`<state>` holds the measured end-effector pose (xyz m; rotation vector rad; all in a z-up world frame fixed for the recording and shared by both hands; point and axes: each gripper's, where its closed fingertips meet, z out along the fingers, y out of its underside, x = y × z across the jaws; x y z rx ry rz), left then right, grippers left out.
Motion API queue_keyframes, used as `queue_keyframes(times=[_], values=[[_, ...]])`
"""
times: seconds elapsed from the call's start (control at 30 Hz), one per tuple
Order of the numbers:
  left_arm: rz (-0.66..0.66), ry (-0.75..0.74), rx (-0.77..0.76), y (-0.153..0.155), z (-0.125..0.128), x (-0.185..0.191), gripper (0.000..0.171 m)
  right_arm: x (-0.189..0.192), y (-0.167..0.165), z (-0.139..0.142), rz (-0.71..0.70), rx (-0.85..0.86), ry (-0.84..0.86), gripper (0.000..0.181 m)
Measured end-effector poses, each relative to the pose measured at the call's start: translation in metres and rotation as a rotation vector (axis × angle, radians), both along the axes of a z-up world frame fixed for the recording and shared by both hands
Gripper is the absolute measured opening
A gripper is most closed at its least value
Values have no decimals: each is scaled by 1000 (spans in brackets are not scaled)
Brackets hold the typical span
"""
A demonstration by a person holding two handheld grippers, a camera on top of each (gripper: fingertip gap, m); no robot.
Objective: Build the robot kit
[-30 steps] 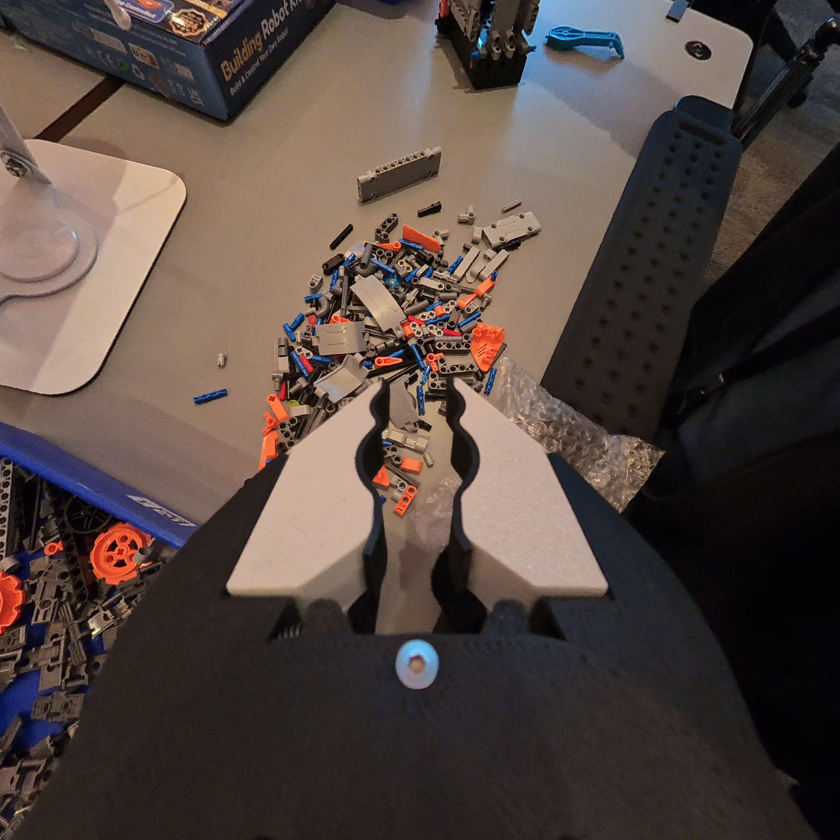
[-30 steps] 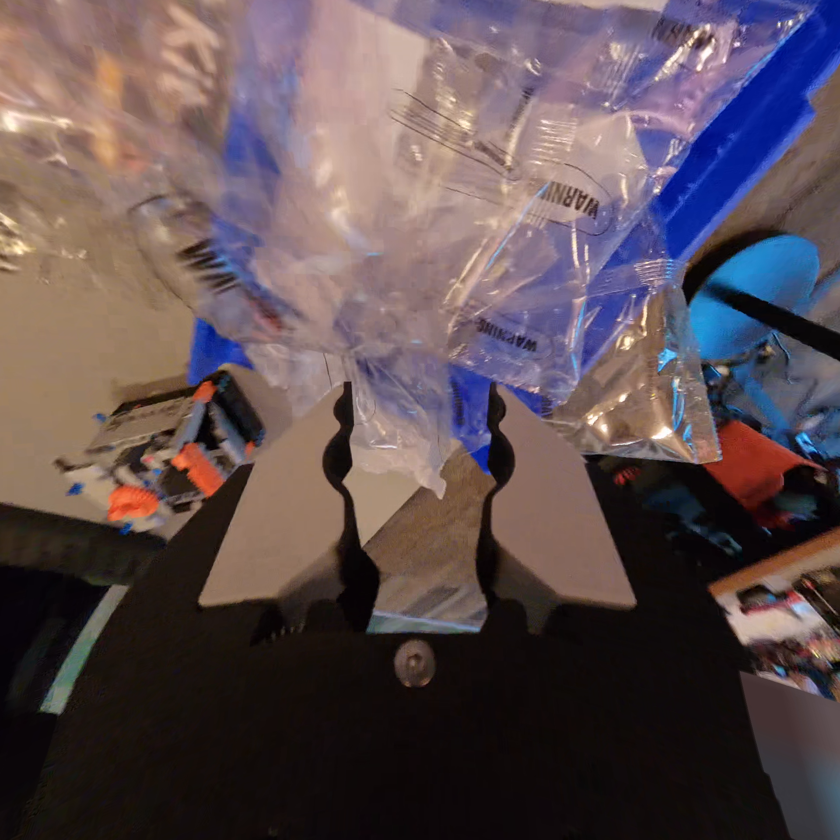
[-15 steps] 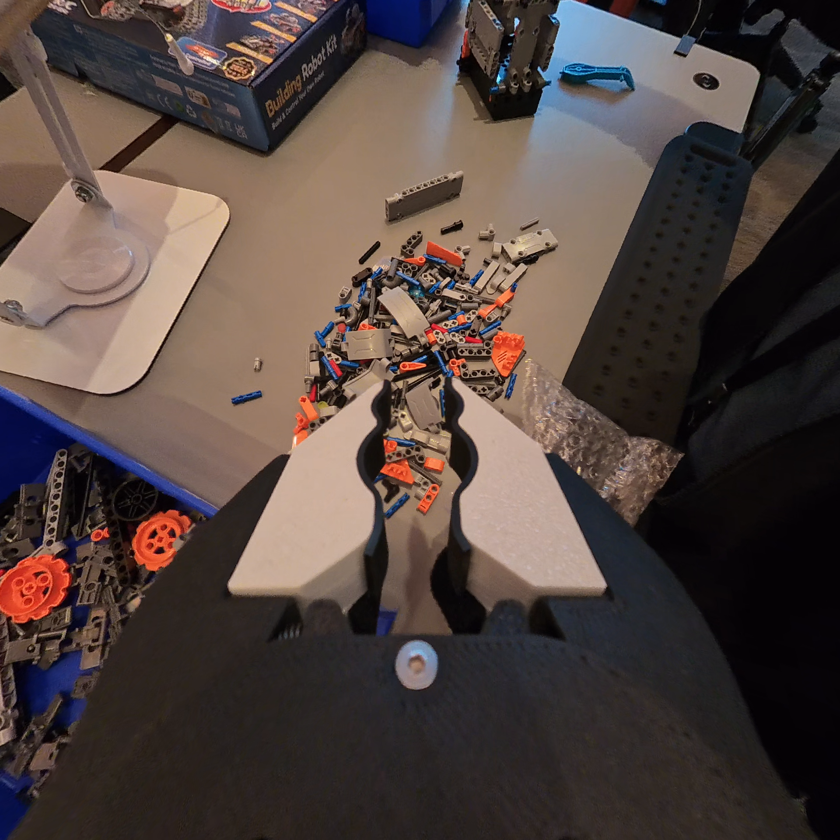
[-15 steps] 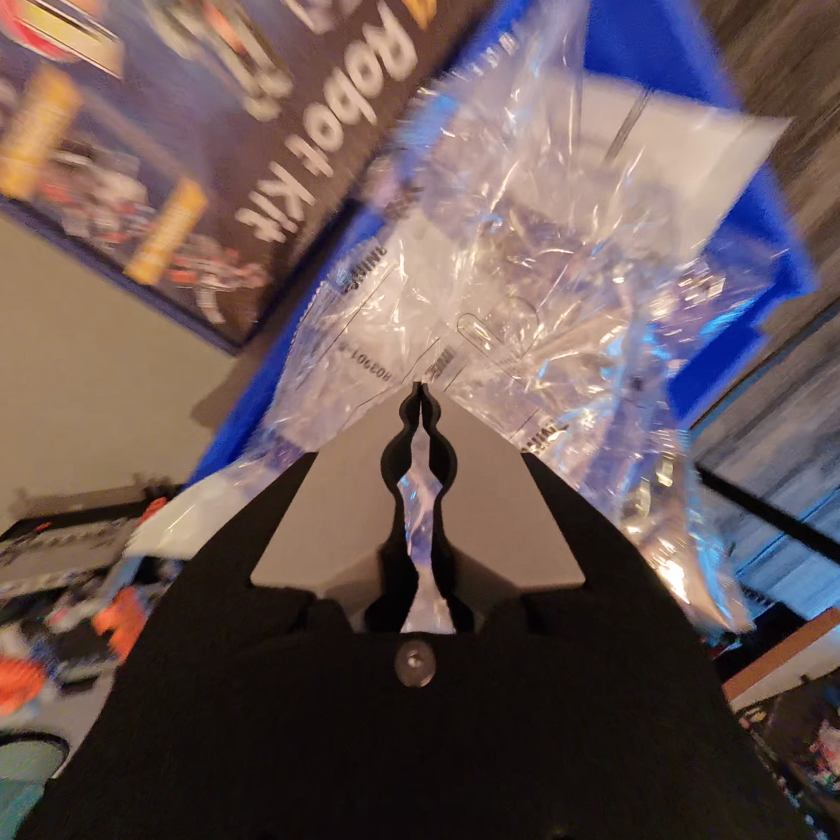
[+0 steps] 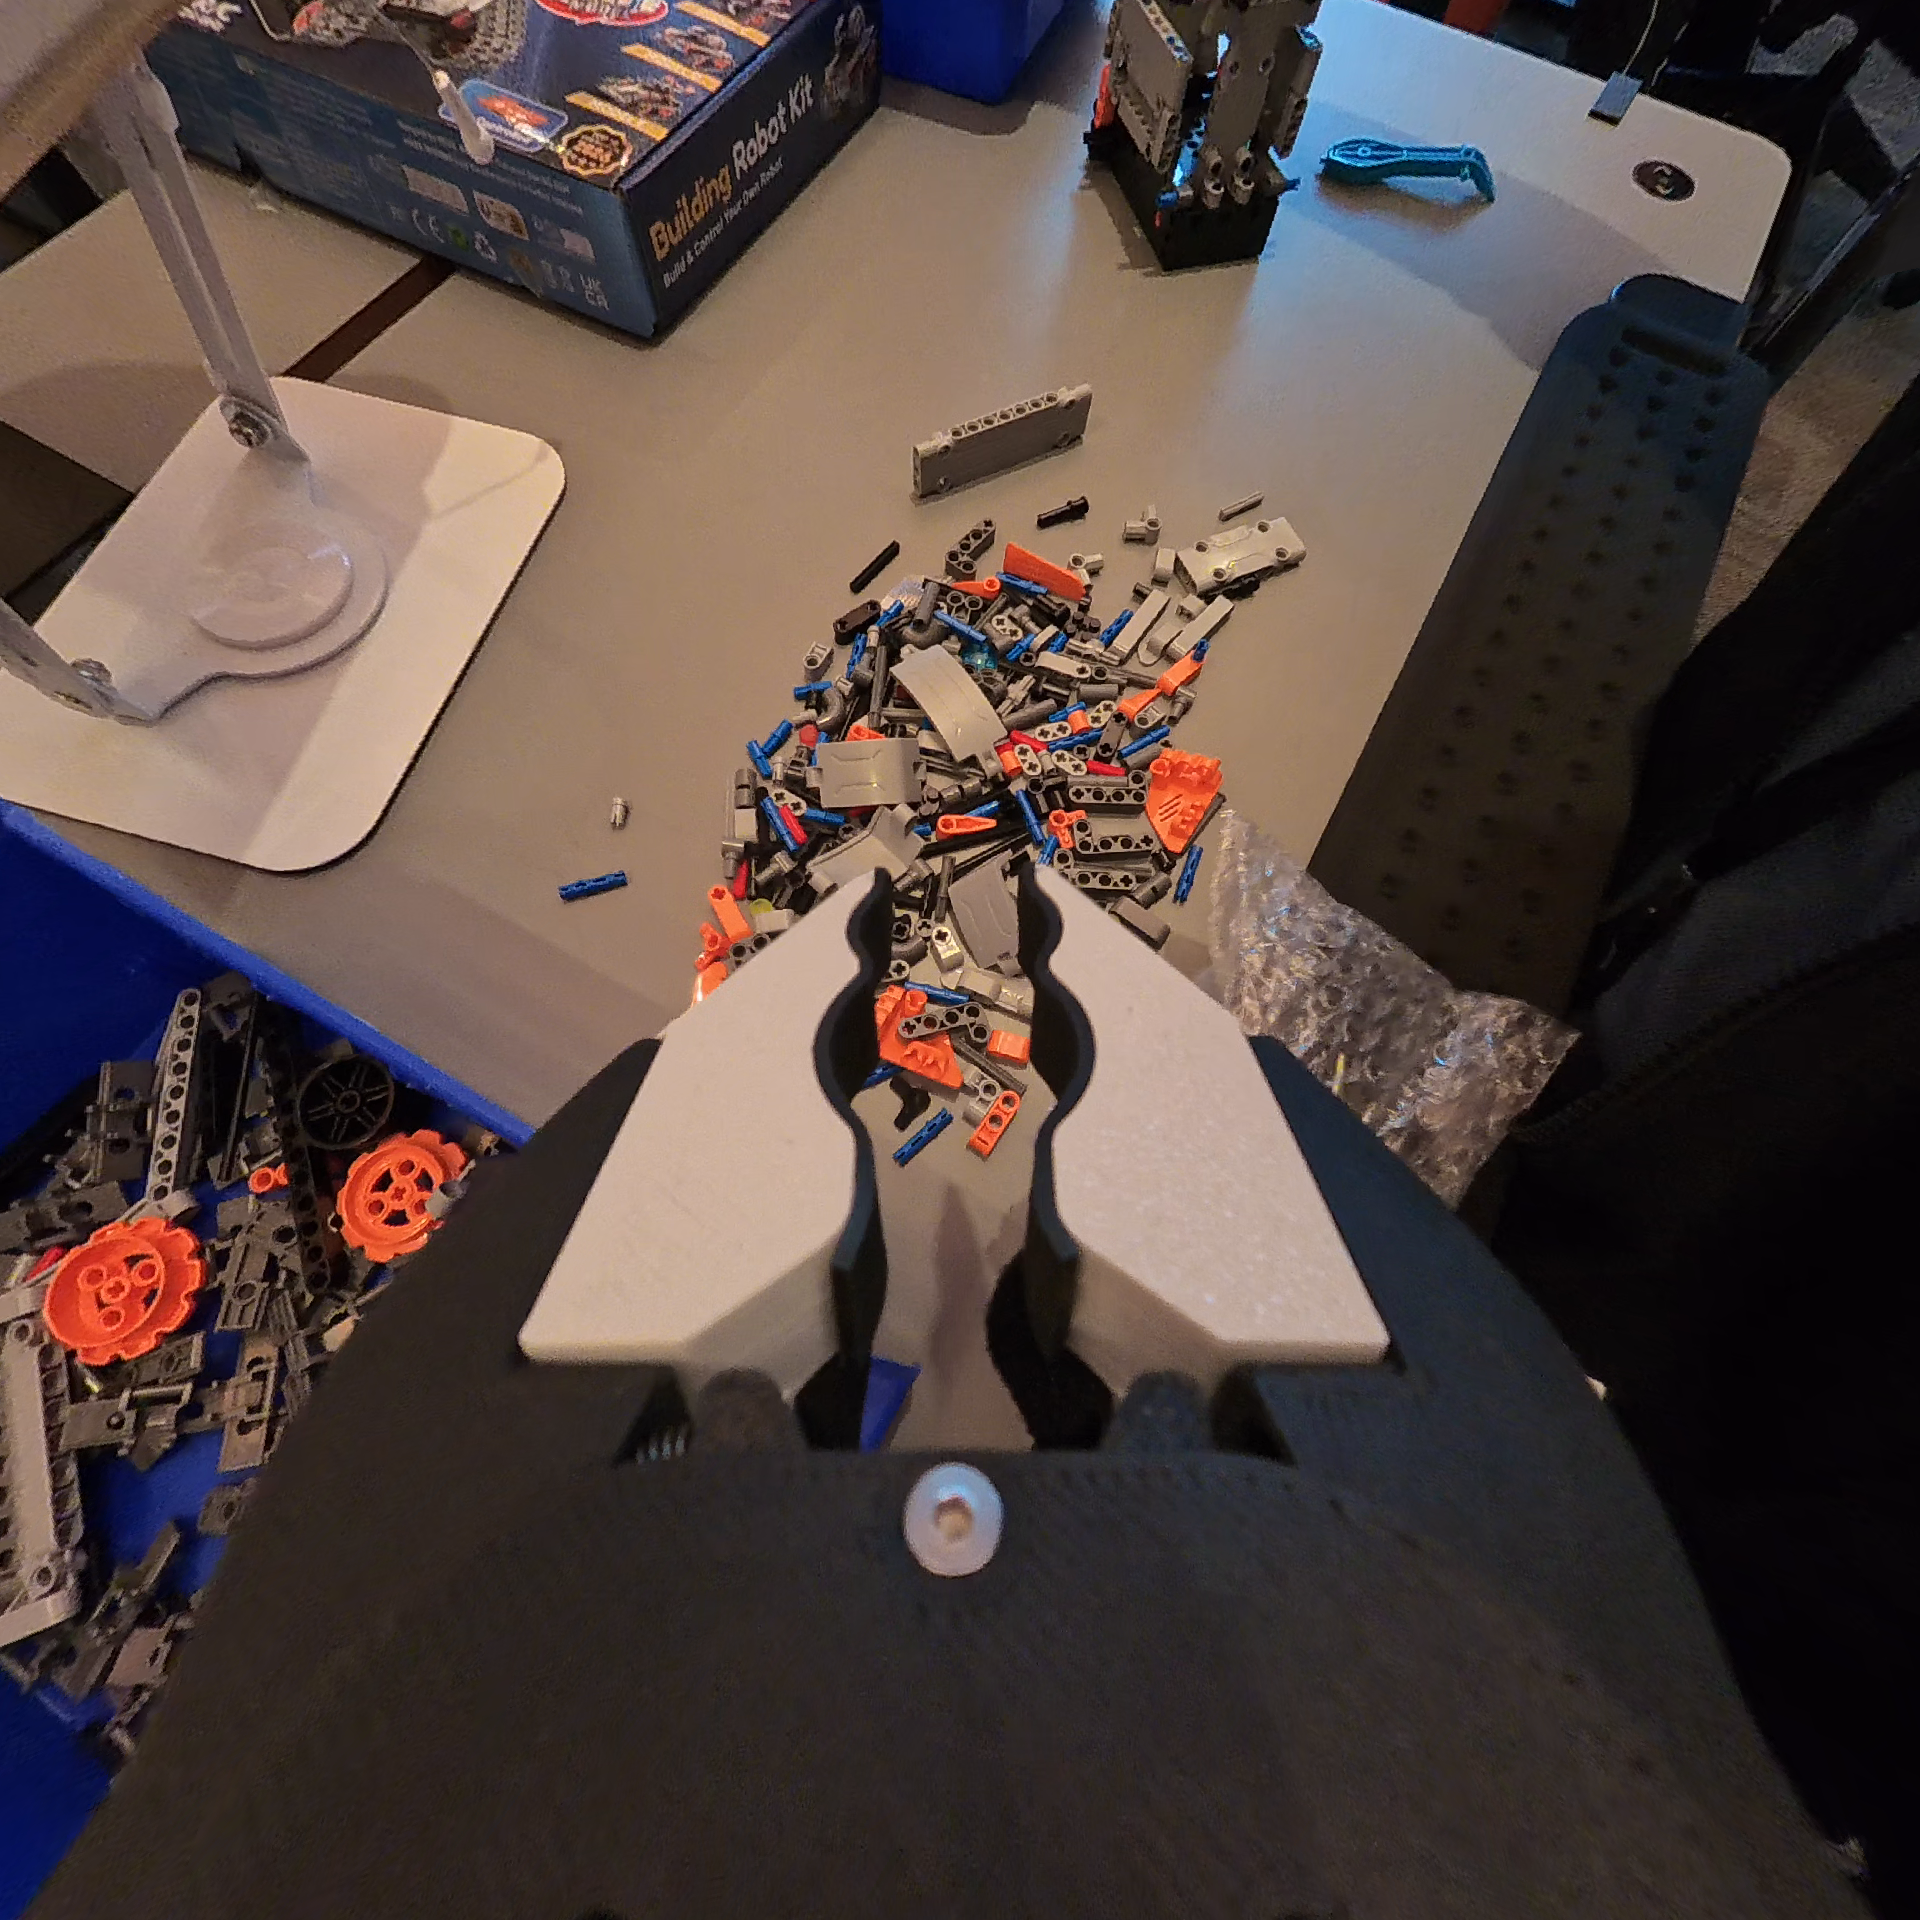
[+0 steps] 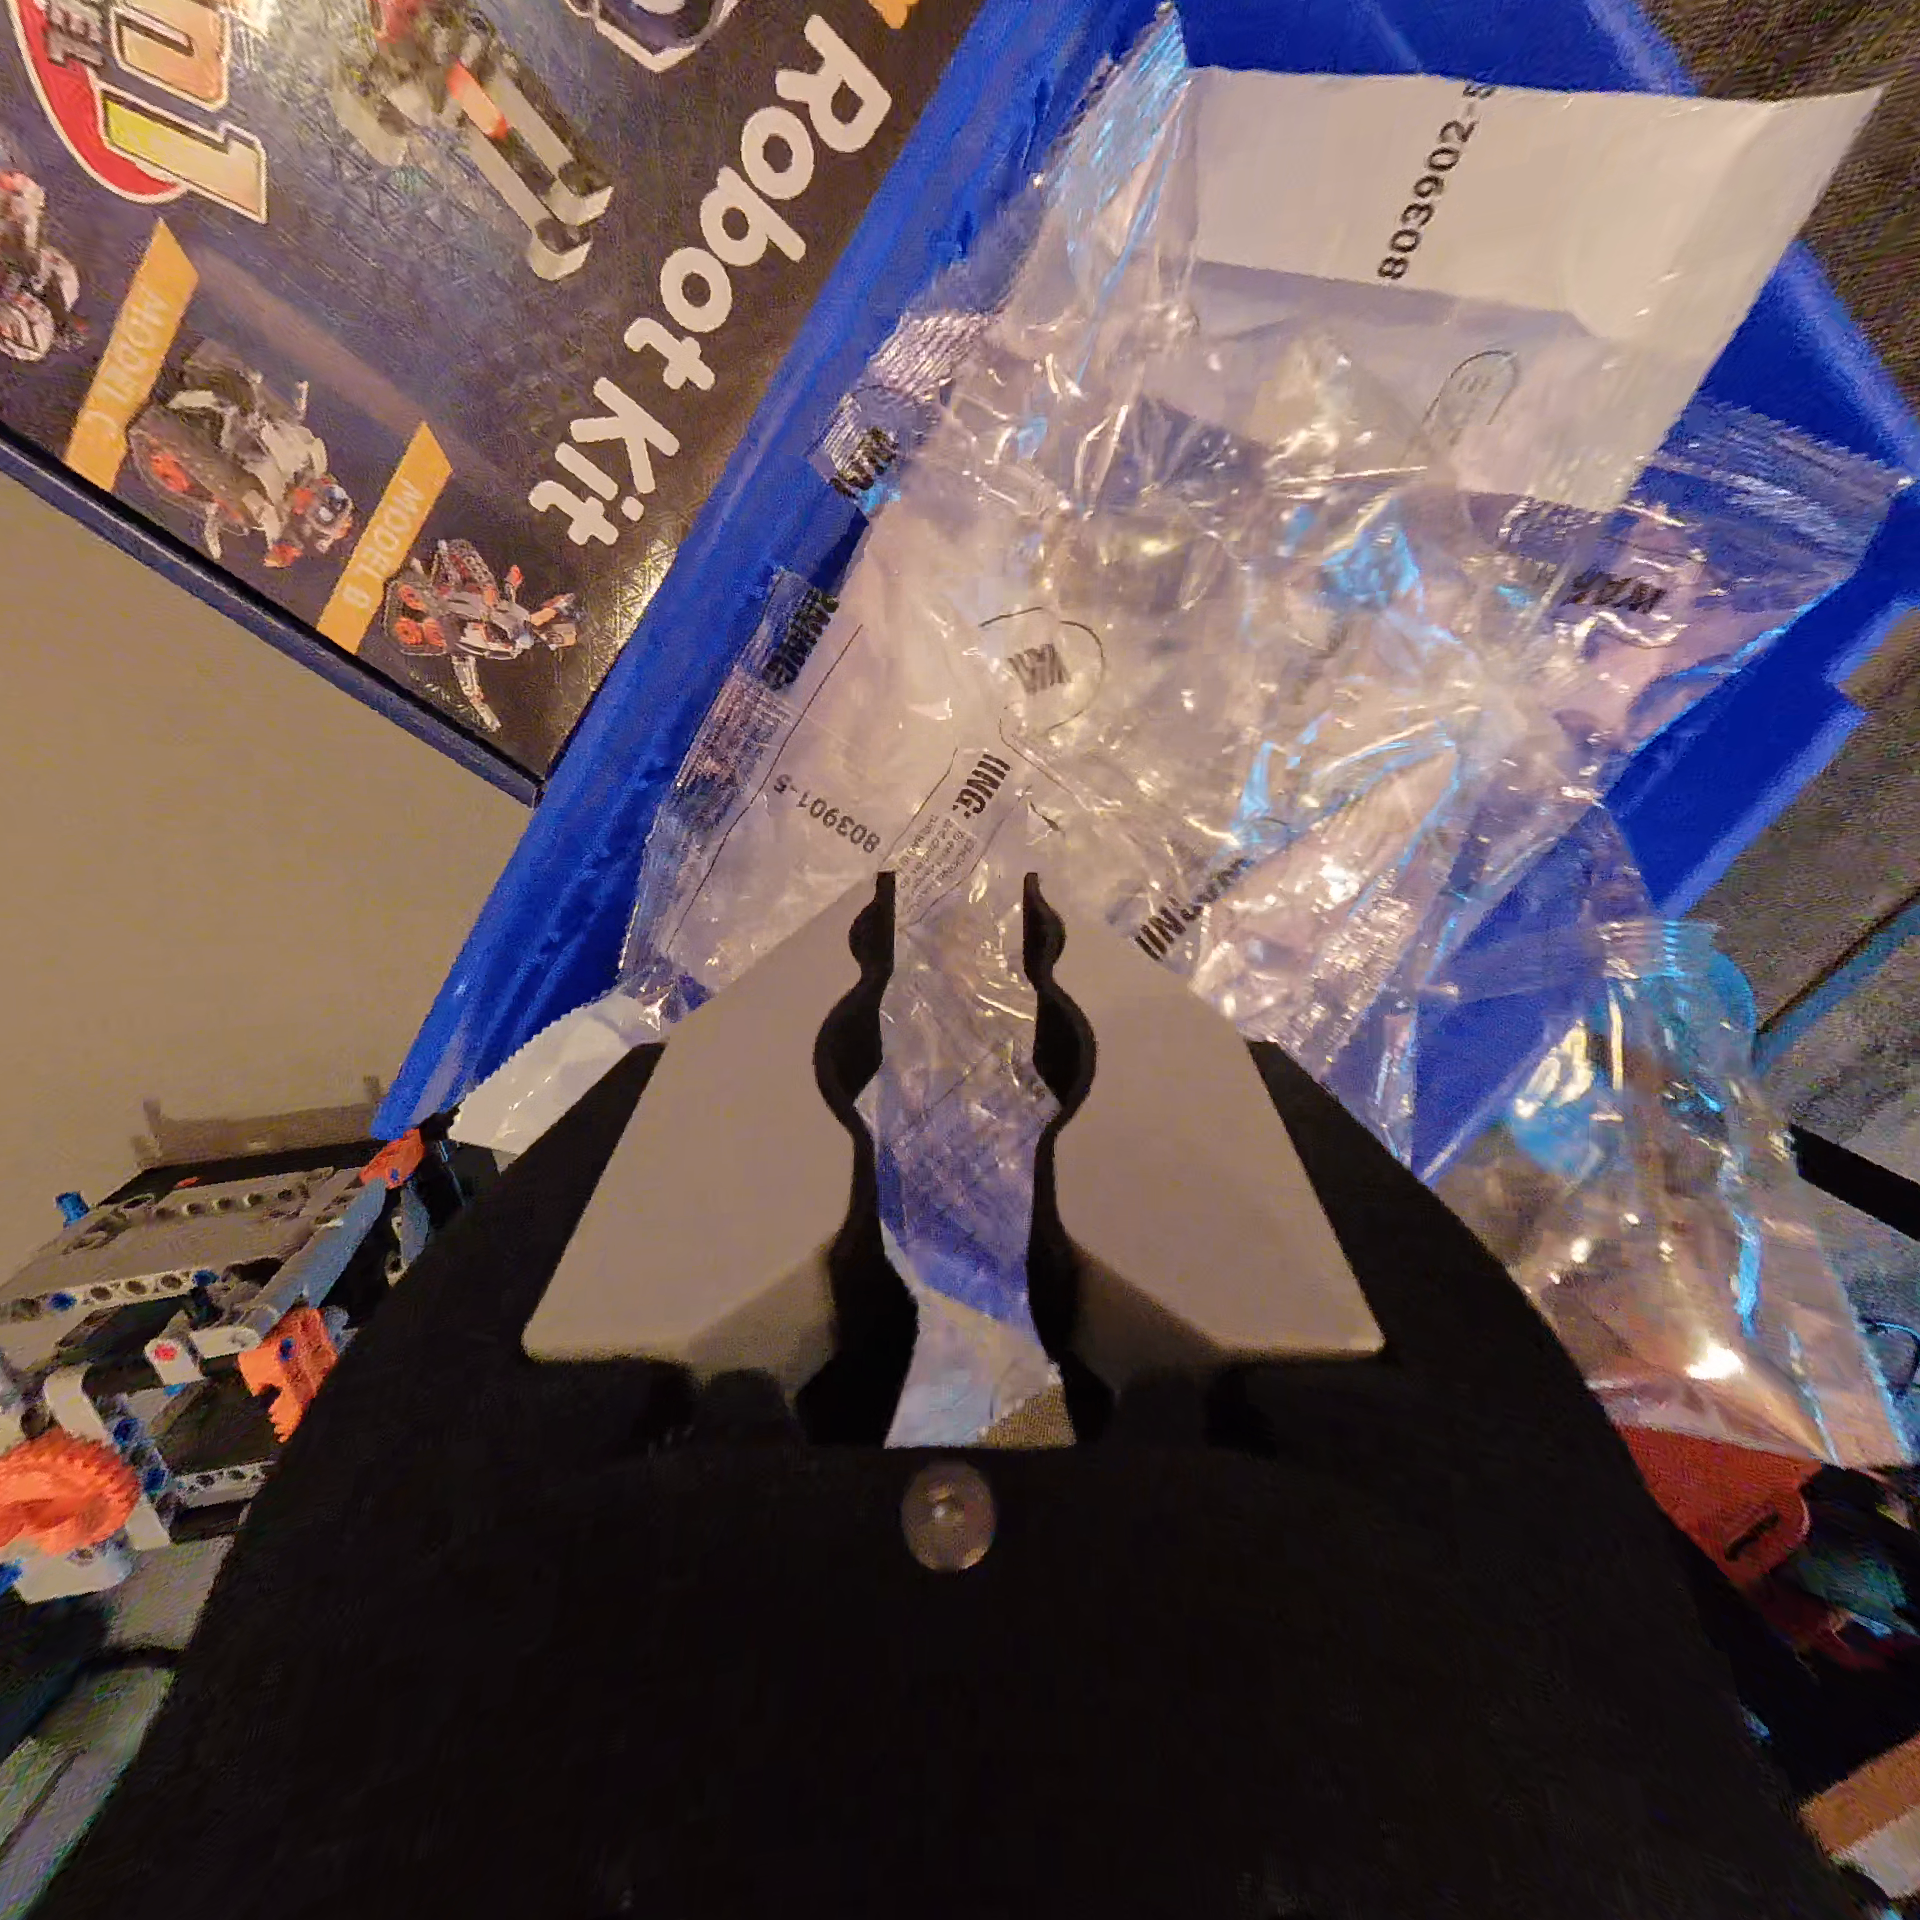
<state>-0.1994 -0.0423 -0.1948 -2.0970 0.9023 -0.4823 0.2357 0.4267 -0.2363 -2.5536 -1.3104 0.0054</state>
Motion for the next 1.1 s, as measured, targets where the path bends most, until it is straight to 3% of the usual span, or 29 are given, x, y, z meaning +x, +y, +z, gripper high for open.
queue_keyframes(times=[0.13,0.23,0.33,0.47,0.6,0.77,0.93,1.1], values=[[11,-1,29,-8,8,-3,22,-7,8,43,-1,184,61,37],[37,4,37,-19,12,-11,27,-21,-7,89,19,330,100,39],[60,4,35,-33,12,-19,31,-66,-66,128,154,375,152,37],[84,-12,21,-54,6,-25,41,-155,-194,146,432,301,303,40],[86,-21,-7,-81,-8,-24,52,-232,-331,125,716,167,428,45],[77,-73,-52,-114,-29,-14,61,-301,-464,77,933,-81,564,50],[55,-99,-128,-141,-60,3,66,-346,-541,10,995,-294,547,73],[120,-45,-125,-142,-81,12,64,-379,-568,-23,1021,-220,492,71]])
